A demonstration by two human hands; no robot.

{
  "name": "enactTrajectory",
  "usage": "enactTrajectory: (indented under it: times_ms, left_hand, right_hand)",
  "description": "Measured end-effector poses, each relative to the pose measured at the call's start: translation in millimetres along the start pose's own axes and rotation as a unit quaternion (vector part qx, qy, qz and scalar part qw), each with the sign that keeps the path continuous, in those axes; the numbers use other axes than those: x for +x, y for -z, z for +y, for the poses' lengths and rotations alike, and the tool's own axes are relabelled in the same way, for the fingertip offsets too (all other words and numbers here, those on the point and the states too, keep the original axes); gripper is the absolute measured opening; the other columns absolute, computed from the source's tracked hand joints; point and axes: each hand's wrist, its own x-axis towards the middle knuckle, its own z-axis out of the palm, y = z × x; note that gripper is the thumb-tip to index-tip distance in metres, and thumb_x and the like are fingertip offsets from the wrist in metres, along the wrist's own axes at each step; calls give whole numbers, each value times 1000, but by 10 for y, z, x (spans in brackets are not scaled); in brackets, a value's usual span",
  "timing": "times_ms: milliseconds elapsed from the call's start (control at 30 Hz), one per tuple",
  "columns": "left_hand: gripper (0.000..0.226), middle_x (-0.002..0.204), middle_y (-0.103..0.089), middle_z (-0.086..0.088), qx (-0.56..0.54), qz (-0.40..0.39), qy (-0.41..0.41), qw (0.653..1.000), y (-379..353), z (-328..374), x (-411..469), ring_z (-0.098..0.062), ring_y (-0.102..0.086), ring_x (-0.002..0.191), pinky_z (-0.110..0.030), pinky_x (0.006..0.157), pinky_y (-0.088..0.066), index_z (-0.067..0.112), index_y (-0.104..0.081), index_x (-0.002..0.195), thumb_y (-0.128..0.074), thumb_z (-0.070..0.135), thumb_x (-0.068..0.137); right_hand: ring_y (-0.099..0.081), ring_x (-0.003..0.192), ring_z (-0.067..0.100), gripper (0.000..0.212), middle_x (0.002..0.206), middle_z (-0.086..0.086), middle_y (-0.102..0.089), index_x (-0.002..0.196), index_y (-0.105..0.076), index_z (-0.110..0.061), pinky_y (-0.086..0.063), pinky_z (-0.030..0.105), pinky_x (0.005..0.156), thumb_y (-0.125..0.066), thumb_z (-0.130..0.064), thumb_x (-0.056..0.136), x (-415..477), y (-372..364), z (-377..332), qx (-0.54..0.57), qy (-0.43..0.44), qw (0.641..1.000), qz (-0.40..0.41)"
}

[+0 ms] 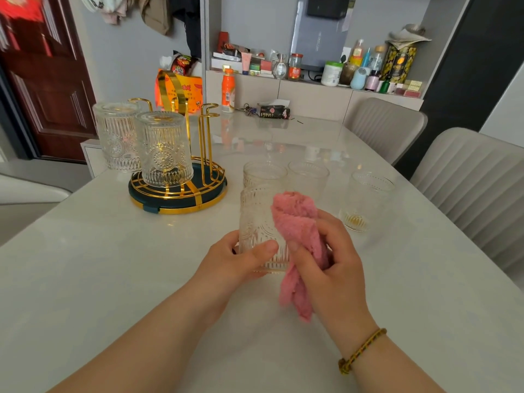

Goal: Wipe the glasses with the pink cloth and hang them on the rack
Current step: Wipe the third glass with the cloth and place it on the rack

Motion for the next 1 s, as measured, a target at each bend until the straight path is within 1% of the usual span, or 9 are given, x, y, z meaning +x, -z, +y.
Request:
enactTrajectory:
  times_ms: [133, 233, 300, 367, 467, 633, 767, 867, 1000]
  left_hand:
    - [76, 100, -73, -2, -33, -51, 4, 998, -22, 11, -33, -17, -70, 90, -22, 70, -56, 16, -61, 106, -77, 45, 39]
    - [60, 100, -73, -4, -80, -74, 1, 994, -20, 45, -62, -18, -69, 92, -22, 70, -56, 14, -63, 105, -72, 42, 52]
    - [43, 97, -73, -4, -108, -62, 1, 992, 9, 69, -47, -16, -70, 89, -23, 72, -57, 13, -64, 101, -67, 36, 65]
    - [38, 92, -74, -3, -103, -42, -1, 994, 33, 79, -30, -13, -70, 84, -22, 70, -57, 12, -64, 101, -68, 33, 70]
    - [48, 91, -74, -2, -61, -50, -3, 997, 29, 68, -22, -13, -69, 82, -22, 69, -56, 12, -63, 104, -72, 34, 63]
    - [88, 110, -69, -9, -58, -118, 1, 991, -10, 41, -66, -24, -67, 99, -31, 83, -55, 11, -60, 113, -83, 53, 39]
    - [29, 93, -74, -5, -135, -95, -2, 986, -4, 104, -85, -17, -70, 86, -25, 70, -57, 22, -76, 82, -72, 38, 58]
    - [18, 87, -74, -4, -162, -56, 4, 985, 17, 121, -52, -15, -70, 80, -26, 69, -58, 17, -74, 81, -68, 31, 71]
    - [39, 87, -74, -4, -74, -79, 7, 994, -10, 77, -62, -14, -69, 80, -24, 70, -57, 11, -65, 96, -65, 31, 62]
  right_hand:
    - [-56, 73, -8, 19, 75, -25, -62, 75, -58, -35, -45, 9, 68, -69, -19, 74, 95, 136, 13, 57, -81, 993, 71]
    - [-52, 59, 1, 19, 59, -15, -58, 66, -57, -25, -46, 20, 60, -67, -15, 79, 94, 112, 70, 101, -168, 978, 66]
    - [-48, 56, -3, 17, 58, -14, -55, 63, -55, -23, -42, 13, 55, -68, -21, 74, 39, 47, 63, 80, -152, 984, 48]
    - [-52, 68, -6, 10, 71, -16, -56, 68, -54, -23, -40, 6, 61, -64, -27, 66, -12, -1, 7, 14, -60, 998, 21]
    - [-50, 90, -12, 11, 97, -19, -53, 77, -55, -26, -38, 3, 75, -55, -25, 66, -10, 28, -31, -80, 58, 995, -10]
    - [-52, 68, -8, 8, 71, -25, -57, 68, -54, -34, -41, 7, 63, -61, -36, 65, 80, 141, -35, 35, -68, 992, 96]
    - [-50, 61, 3, 4, 61, -15, -56, 66, -58, -26, -45, 19, 59, -58, -30, 66, 44, 77, 45, 115, -181, 976, 45]
    - [-51, 62, -6, 11, 66, -18, -56, 70, -56, -21, -40, 6, 58, -63, -24, 63, -8, 18, -17, 64, -96, 993, 11]
    - [-49, 90, -12, 11, 96, -15, -51, 77, -53, -24, -37, 2, 77, -53, -22, 66, -11, 73, -52, -83, 64, 994, 0]
